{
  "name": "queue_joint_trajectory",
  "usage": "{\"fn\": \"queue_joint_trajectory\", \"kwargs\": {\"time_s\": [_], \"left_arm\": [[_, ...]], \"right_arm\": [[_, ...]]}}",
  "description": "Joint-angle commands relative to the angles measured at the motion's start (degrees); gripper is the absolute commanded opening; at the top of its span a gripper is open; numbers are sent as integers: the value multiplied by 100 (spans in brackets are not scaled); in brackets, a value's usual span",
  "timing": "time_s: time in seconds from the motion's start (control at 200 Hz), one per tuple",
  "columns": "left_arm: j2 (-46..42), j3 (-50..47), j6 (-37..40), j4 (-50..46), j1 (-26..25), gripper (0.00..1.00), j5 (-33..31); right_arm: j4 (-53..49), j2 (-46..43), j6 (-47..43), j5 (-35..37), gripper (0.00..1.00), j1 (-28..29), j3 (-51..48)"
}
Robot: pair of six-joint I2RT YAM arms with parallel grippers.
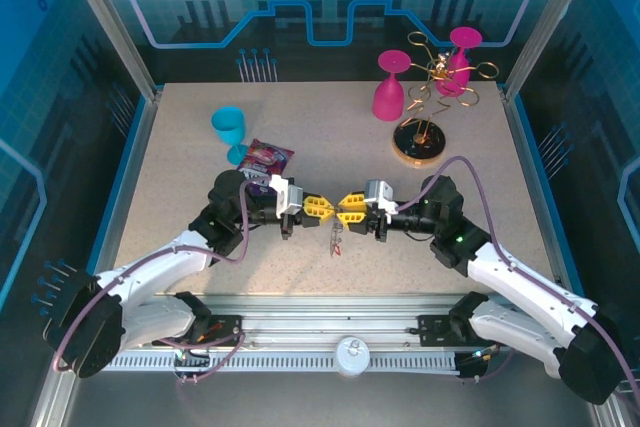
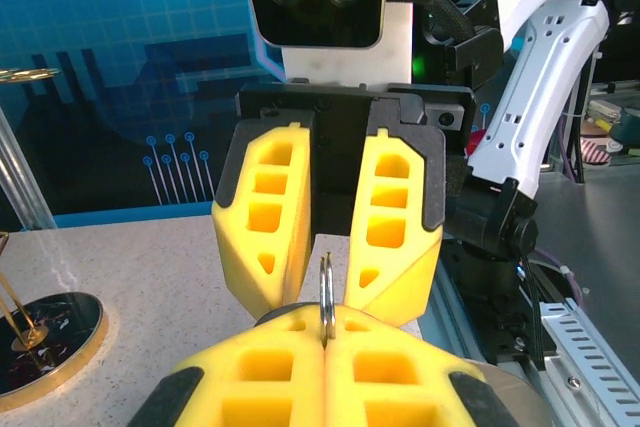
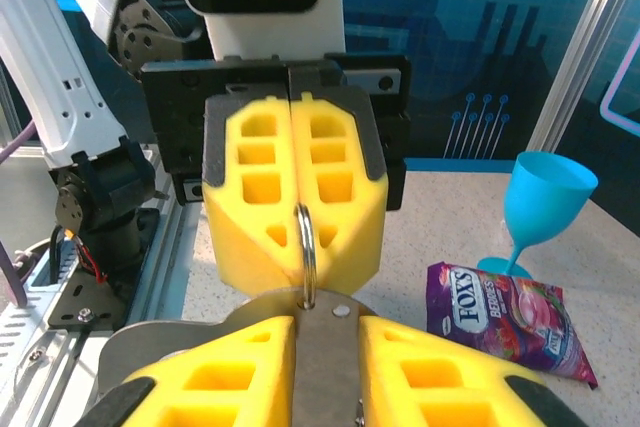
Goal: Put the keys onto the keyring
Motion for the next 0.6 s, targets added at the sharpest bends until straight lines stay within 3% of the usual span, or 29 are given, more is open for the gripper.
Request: {"fn": "queue_joint_trajectory", "kwargs": {"time_s": [0.0,0.34,0.595], "left_arm": [[68,-60,-70,396,19,0,267],[67,-67,16,295,15,0,374],[46,-67,254,46,16,0,316]], "right_arm": [[280,-109,102,-228,23,-41,-31],[467,55,225,-383,18,-34,76],[301,-117,86,-52,21,-22,27]]}}
